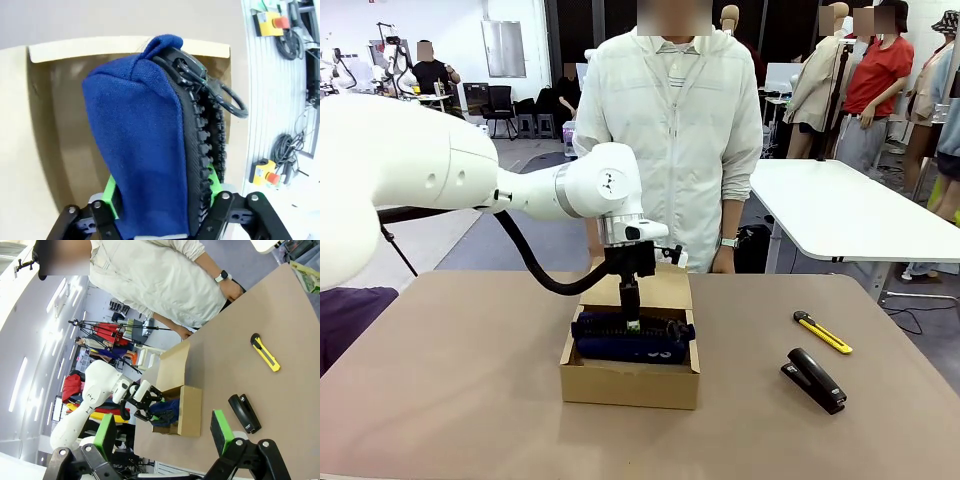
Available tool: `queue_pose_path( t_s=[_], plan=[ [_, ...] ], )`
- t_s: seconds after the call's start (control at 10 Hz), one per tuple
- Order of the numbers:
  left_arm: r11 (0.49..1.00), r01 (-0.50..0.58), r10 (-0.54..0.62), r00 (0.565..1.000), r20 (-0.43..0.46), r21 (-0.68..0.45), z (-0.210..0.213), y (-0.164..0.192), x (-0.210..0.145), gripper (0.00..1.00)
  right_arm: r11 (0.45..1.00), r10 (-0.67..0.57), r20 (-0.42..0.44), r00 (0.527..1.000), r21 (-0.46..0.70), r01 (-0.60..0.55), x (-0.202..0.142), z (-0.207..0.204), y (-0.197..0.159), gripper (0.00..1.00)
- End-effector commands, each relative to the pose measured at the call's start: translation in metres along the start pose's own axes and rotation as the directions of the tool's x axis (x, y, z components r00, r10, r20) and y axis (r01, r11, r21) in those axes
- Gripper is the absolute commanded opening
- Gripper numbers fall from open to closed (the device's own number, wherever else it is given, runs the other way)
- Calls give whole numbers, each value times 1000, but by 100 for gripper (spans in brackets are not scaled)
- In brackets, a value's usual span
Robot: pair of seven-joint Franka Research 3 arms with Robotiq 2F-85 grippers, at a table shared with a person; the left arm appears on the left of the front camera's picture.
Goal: Pack the items into the box.
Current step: Pick up the item specified by the human and place it in the Mailer Box.
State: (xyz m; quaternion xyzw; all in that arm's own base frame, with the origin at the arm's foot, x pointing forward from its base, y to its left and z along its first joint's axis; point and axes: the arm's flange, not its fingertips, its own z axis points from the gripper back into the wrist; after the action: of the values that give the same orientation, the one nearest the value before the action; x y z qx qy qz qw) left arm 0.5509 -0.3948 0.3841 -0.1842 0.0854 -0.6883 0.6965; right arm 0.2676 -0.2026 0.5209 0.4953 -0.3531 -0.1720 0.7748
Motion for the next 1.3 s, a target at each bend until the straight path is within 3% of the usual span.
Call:
queue_pose_path(
  t_s=[0.0,0.2,0.4,0.6,0.7,0.8,0.9,1.0,1.1,1.2],
  plan=[
    [997,-18,18,1000,6,69,10,-24,-12,100,999,21,22,1000,34,-22,3,-2,0,100],
    [994,-5,3,1000,20,110,32,-41,-15,100,999,21,22,1000,34,-22,3,-2,0,100],
    [996,0,-9,995,97,89,71,-74,-31,100,999,21,22,1000,34,-22,3,-2,0,100],
    [996,-46,64,959,278,-74,113,-102,-78,100,999,21,22,1000,34,-22,3,-2,0,100],
    [961,57,45,934,355,-271,131,-114,-112,100,999,21,22,1000,34,-22,3,-2,0,100],
    [934,109,93,845,526,-340,150,-124,-163,100,999,21,22,1000,34,-22,3,-2,0,100],
    [920,50,255,679,688,-390,159,-129,-211,100,999,21,22,1000,34,-22,3,-2,0,100],
    [912,-63,391,435,811,-406,164,-134,-267,100,999,21,22,1000,34,-22,3,-2,0,100],
    [895,-1,435,226,871,-447,160,-143,-324,100,999,21,22,1000,34,-22,3,-2,0,100],
    [841,-111,516,-127,847,-529,148,-153,-393,100,999,21,22,1000,34,-22,3,-2,0,100]
  ],
)
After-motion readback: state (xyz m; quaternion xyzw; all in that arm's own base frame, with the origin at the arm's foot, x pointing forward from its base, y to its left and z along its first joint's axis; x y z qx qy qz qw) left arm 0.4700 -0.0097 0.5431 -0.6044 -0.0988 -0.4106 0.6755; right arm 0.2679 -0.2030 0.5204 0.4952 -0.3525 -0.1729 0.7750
